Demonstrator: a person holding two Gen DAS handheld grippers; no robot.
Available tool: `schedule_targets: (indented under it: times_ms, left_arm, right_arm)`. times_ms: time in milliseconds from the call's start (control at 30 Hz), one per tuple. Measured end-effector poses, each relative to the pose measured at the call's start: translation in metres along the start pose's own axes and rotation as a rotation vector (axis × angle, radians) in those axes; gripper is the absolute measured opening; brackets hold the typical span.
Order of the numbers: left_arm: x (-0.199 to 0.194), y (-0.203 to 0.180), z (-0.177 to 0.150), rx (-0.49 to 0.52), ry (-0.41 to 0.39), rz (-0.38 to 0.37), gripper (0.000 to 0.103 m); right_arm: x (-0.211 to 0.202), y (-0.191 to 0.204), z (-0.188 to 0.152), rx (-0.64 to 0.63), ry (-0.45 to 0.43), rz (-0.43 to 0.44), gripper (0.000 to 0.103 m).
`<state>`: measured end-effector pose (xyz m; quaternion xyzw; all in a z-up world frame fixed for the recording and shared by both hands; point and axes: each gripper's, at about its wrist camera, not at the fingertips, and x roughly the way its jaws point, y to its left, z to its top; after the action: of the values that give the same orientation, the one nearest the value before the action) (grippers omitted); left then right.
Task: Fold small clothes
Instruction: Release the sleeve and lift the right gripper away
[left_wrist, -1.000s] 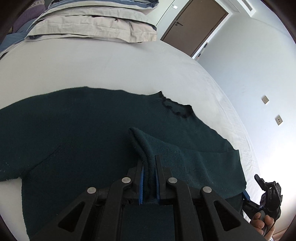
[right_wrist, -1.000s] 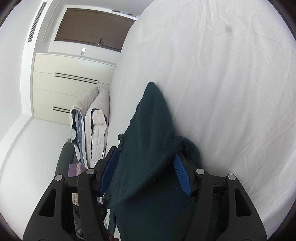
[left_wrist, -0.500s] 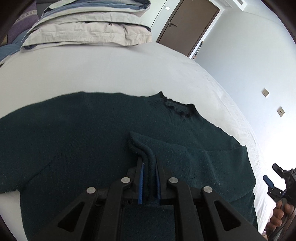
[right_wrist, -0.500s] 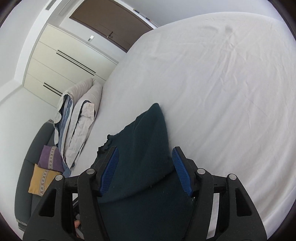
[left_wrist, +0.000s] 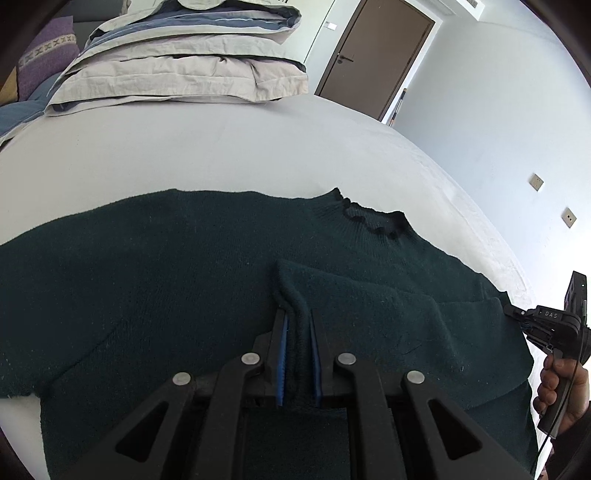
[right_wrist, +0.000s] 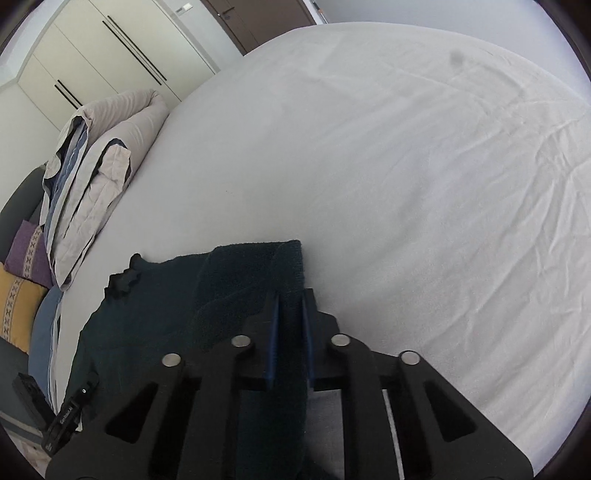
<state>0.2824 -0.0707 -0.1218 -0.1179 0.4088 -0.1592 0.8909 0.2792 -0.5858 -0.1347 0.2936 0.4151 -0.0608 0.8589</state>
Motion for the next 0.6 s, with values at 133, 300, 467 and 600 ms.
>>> schedule_targets:
  times_ms: [133,300,467,600]
  left_arm:
    - [-0.009,-0.008,-0.002,0.034,-0.031,0.004,0.012]
    - [0.006,0.003,-0.010,-0.001,0.026,0.044,0.018]
    - [0.008,0.006,-0.009,-0.004,0.027,0.025,0.021]
    - [0.009,0.007,-0.011,-0.017,0.027,-0.015,0.031]
  right_arm:
    - [-0.011,-0.015,-0.007,0.019,-0.056,-0.003,0.006]
    - [-0.003,-0.023,-0.006,0.041,-0.065,-0.010,0.005]
    - [-0.007,-0.028,-0.005,0.069,-0.036,-0.012,0.009]
    - [-0.051,-0.006,-0.022,0.048,-0.107,0.052,0.011]
